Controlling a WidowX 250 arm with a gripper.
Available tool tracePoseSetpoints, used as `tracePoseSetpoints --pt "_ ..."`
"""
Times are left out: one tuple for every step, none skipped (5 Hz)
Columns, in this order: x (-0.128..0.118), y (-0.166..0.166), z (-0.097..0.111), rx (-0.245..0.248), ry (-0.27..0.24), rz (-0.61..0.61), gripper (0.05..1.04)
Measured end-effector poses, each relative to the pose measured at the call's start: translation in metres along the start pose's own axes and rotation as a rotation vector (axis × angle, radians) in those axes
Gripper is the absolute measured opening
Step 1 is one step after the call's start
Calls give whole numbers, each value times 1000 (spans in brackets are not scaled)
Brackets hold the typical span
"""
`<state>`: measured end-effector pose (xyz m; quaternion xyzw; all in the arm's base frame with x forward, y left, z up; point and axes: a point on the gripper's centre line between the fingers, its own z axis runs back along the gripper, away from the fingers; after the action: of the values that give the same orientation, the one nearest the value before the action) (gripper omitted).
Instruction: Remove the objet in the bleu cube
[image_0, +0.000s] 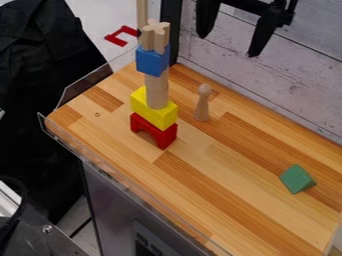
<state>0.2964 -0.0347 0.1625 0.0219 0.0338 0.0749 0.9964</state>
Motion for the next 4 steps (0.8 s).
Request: tracePoseSetpoints --pt "0 -1 -10 8 34 -1 997" --pt "1 5 -11 21 39 12 997" --pt "2 7 -9 18 39 11 997" --pt "1 18 8 18 2 31 997"
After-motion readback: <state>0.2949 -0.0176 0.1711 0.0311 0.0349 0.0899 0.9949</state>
